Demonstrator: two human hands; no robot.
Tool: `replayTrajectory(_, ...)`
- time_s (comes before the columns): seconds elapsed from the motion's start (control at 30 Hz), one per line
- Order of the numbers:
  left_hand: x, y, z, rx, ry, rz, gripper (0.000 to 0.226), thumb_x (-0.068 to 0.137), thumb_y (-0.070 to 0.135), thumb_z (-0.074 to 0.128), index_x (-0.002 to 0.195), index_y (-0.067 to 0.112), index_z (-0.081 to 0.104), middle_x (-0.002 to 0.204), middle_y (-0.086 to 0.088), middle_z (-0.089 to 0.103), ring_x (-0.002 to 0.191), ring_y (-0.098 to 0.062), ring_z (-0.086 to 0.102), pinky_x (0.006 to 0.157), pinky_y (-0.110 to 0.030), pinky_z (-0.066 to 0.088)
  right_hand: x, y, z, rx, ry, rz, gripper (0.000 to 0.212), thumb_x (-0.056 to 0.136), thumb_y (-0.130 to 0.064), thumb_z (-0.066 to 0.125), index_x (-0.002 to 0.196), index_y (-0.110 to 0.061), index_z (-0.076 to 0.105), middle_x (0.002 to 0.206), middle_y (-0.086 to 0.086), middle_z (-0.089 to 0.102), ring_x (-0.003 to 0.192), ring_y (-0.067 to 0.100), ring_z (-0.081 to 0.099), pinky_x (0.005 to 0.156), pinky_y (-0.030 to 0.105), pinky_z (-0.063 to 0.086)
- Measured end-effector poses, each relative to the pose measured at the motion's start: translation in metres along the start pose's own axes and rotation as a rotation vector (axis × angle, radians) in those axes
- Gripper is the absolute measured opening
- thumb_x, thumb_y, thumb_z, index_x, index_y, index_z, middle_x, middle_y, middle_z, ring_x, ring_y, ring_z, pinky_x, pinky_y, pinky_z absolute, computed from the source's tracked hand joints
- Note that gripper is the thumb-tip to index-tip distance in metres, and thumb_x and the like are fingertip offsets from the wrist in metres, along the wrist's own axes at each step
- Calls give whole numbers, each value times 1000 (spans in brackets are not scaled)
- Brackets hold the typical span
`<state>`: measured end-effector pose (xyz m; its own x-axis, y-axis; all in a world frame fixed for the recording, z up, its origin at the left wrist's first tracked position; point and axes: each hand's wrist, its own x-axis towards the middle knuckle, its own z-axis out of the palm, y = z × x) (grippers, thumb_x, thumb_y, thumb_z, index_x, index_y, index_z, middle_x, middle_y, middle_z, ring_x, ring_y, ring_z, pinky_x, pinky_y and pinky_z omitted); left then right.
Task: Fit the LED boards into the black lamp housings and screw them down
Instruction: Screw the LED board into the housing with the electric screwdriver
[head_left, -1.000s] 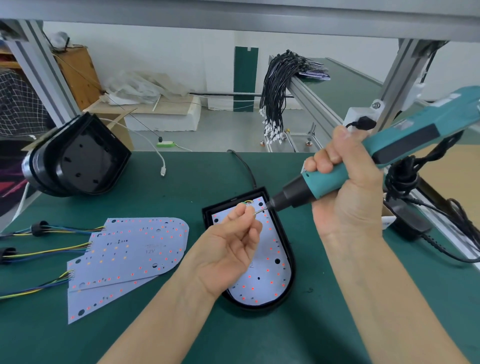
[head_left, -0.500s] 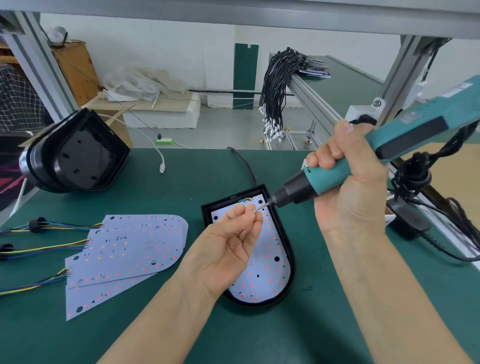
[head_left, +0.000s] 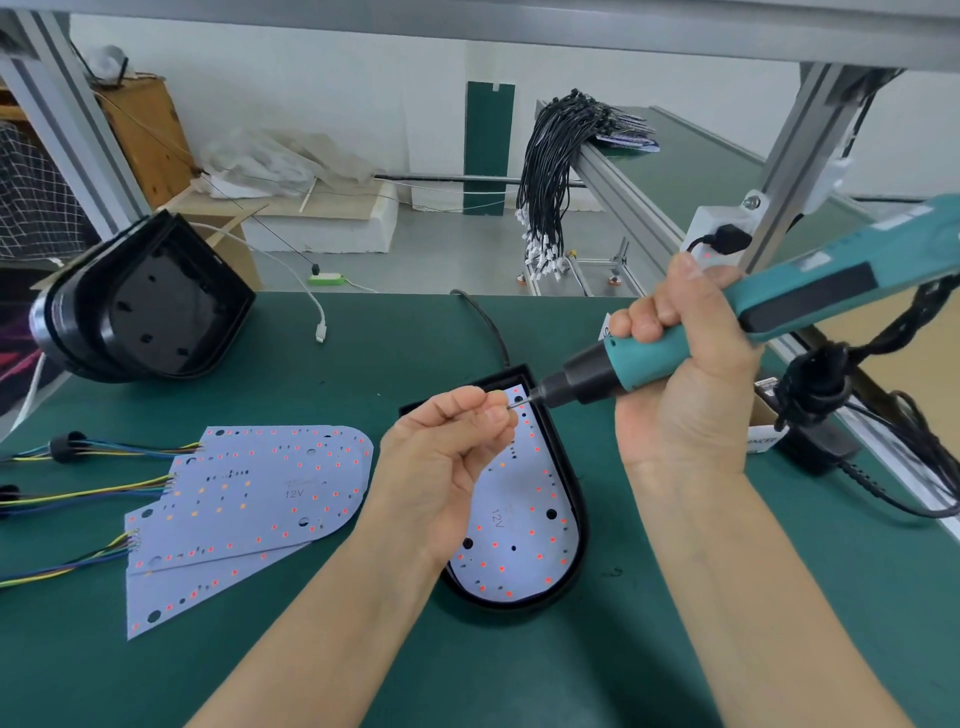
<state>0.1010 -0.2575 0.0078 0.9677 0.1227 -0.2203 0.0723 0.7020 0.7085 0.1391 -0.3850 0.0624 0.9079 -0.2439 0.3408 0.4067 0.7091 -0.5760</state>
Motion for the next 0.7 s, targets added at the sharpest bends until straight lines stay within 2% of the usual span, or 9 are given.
replayTrajectory(0.13, -1, 0, -1, 56, -30, 15, 19, 57, -5, 67, 72, 6, 65, 69, -5, 70, 60, -15, 67, 61, -21, 57, 1, 0, -3, -9, 36, -1, 33, 86, -6, 58, 61, -22, 43, 54, -6, 38, 45, 9, 40, 54, 24, 41)
replayTrajectory(0.23, -1, 1, 0, 85, -28, 48, 21, 55, -7, 68, 68, 9, 67, 71, -6, 70, 63, -15, 66, 61, -20, 56, 2, 0, -6, 15, 72, 14, 33, 89, -5, 58, 64, -21, 43, 54, -7, 39, 46, 9, 40, 54, 24, 42)
replayTrajectory(0.4, -2, -1, 2, 140, -30, 81, 26, 65, -15, 67, 70, 11, 67, 77, -7, 73, 66, -14, 67, 61, -19, 55, 3, 0, -7, 7, 85, 8, 33, 90, -4, 56, 67, -19, 39, 54, -7, 39, 46, 8, 40, 54, 24, 42)
replayTrajectory(0.47, -3, -1, 3, 168, -51, 76, 27, 63, -11, 70, 78, 12, 69, 85, -6, 75, 72, -15, 68, 64, -20, 56, 5, -1, -7, 13, 87, 10, 33, 91, -4, 55, 66, -20, 40, 53, -7, 39, 45, 8, 40, 53, 23, 42)
replayTrajectory(0.53, -4, 0, 2, 218, -50, 74, 38, 60, -8, 76, 91, 13, 69, 95, -2, 75, 78, -15, 69, 67, -22, 57, 7, -2, -7, 13, 83, 11, 33, 91, -4, 55, 66, -19, 40, 54, -7, 39, 45, 8, 40, 53, 22, 42)
replayTrajectory(0.63, -3, 7, -10, 444, 95, 174, 49, 62, 3, 82, 104, 21, 64, 100, 6, 70, 73, -4, 67, 67, -23, 53, 10, -5, -11, -8, 84, 7, 33, 91, -4, 56, 66, -19, 39, 54, -7, 39, 46, 8, 40, 54, 23, 42)
replayTrajectory(0.7, 0, 16, -24, 835, 256, 270, 38, 75, 21, 79, 105, 24, 55, 96, 7, 62, 75, -5, 60, 66, -23, 45, 13, -6, -15, -14, 85, 14, 33, 90, -4, 58, 66, -19, 40, 54, -6, 39, 46, 8, 41, 55, 23, 42)
